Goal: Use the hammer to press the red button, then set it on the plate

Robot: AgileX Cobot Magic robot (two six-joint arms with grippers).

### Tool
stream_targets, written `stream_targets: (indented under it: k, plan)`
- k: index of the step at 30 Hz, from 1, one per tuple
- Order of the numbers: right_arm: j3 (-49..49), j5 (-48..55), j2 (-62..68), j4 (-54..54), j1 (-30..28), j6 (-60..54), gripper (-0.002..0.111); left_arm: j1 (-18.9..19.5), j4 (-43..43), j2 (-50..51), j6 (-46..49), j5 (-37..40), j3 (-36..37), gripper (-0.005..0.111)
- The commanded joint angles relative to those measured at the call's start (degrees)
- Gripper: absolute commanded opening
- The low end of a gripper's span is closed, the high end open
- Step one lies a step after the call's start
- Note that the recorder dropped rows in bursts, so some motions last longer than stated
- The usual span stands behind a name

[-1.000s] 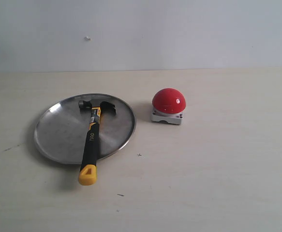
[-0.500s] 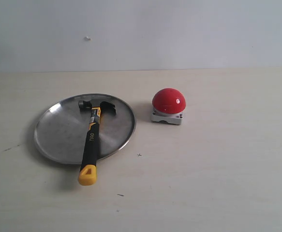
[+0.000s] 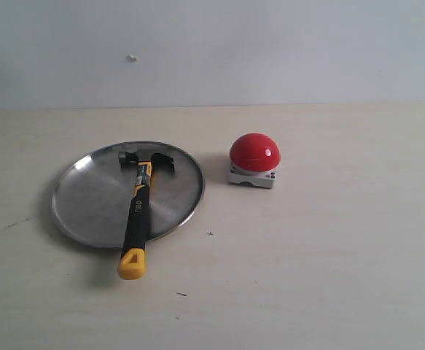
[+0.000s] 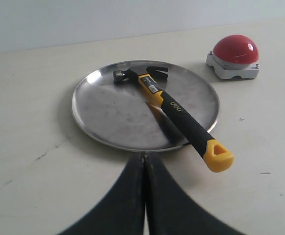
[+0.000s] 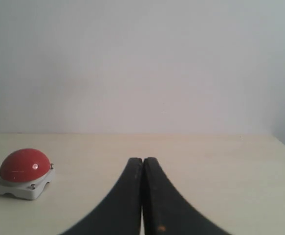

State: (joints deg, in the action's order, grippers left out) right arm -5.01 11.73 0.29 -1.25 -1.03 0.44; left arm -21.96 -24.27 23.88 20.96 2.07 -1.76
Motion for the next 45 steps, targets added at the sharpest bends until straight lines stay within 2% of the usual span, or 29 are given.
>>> stream_targets:
  k: [1, 9, 14, 45]
  plan:
    - [2.8, -0.9, -0.3, -0.8, -0.3, 0.1, 0.000, 0.1, -0.2, -0.4, -0.1, 0.0, 0.2, 0.000]
    - [5.0, -0.9, -0.3, -0.8, -0.3, 0.1, 0.000, 0.1, -0.2, -0.4, -0.1, 0.0, 0.2, 0.000]
    - [5.0, 3.6, -0.3, 0.5, -0.3, 0.4, 0.000, 0.1, -0.2, -0.4, -0.1, 0.0, 0.2, 0.000]
    - [5.0, 3.6, -0.3, 0.9, -0.3, 1.2, 0.000, 0.1, -0.2, -0.4, -0.1, 0.0, 0.2, 0.000]
